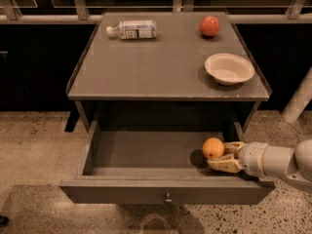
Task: Place orange into top drawer
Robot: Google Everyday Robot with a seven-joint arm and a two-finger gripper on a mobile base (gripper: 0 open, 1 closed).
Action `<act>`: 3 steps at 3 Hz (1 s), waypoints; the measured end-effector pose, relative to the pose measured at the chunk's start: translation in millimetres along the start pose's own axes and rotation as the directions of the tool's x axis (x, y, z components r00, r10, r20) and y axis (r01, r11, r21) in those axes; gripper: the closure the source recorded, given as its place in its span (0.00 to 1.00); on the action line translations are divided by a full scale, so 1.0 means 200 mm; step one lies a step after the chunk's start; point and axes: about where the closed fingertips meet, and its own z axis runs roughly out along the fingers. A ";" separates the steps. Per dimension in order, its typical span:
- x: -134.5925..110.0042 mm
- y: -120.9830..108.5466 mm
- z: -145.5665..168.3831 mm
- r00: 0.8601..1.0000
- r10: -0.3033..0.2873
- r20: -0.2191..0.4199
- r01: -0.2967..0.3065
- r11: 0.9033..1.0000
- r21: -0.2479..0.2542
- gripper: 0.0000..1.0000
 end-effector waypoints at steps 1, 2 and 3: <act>0.01 0.00 0.01 1.000 0.003 0.000 -0.003 1.000 -0.003 0.81; 0.01 0.00 0.01 1.000 0.003 0.000 -0.003 1.000 -0.003 0.58; 0.01 0.00 0.01 1.000 0.003 0.000 -0.003 1.000 -0.003 0.35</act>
Offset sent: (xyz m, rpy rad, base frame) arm -0.0001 0.0006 -0.0025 0.0029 0.0035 0.0008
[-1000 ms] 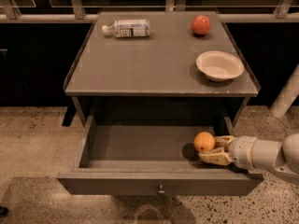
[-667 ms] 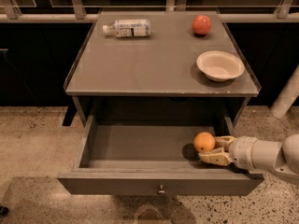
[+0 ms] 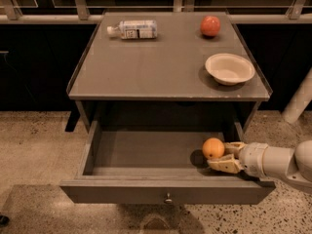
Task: Place orange into top drawer
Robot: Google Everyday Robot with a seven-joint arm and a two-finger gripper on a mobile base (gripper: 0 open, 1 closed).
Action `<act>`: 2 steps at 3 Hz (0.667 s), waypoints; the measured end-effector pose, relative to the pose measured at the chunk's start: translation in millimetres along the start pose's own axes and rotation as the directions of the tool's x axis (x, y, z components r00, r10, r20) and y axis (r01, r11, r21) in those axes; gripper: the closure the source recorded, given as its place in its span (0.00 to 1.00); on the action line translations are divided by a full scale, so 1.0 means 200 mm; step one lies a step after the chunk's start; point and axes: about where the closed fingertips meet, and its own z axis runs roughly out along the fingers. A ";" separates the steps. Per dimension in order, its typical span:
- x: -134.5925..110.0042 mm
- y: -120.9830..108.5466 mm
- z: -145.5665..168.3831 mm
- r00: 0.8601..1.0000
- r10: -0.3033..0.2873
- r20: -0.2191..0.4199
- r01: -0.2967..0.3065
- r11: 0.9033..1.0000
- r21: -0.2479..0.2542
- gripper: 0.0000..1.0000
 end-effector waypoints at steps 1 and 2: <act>0.00 0.00 0.00 1.000 0.000 0.000 0.000 1.000 0.000 0.12; 0.00 0.00 0.00 1.000 0.000 0.000 0.000 1.000 0.000 0.00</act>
Offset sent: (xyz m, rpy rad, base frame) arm 0.0000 0.0000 0.0000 0.0000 0.0000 0.0000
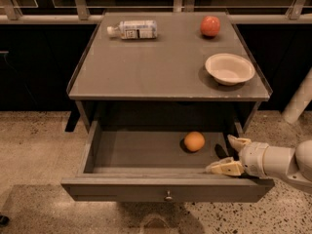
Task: Place orange into top drawer
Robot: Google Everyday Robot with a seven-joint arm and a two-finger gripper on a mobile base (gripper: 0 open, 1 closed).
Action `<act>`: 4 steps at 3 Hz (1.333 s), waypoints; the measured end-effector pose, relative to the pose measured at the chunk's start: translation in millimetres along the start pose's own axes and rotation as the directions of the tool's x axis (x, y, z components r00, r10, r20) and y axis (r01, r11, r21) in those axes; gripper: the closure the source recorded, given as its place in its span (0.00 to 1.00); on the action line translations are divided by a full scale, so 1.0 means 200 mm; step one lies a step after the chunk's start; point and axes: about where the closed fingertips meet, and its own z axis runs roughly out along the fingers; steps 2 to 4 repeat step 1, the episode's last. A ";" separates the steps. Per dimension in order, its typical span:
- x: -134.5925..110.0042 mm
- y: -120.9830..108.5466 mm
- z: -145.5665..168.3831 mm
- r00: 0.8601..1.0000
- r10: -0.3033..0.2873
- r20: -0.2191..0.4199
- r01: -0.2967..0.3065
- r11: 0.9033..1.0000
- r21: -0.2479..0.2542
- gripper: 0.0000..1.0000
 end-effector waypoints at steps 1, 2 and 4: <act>0.00 0.00 0.00 1.000 0.000 0.000 0.000 1.000 0.000 0.00; 0.00 0.00 0.00 1.000 0.000 0.000 0.000 1.000 0.000 0.00; 0.00 0.00 0.00 1.000 0.000 0.000 0.000 1.000 0.000 0.00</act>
Offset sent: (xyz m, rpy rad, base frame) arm 0.0000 0.0000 0.0000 0.0000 0.0000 0.0000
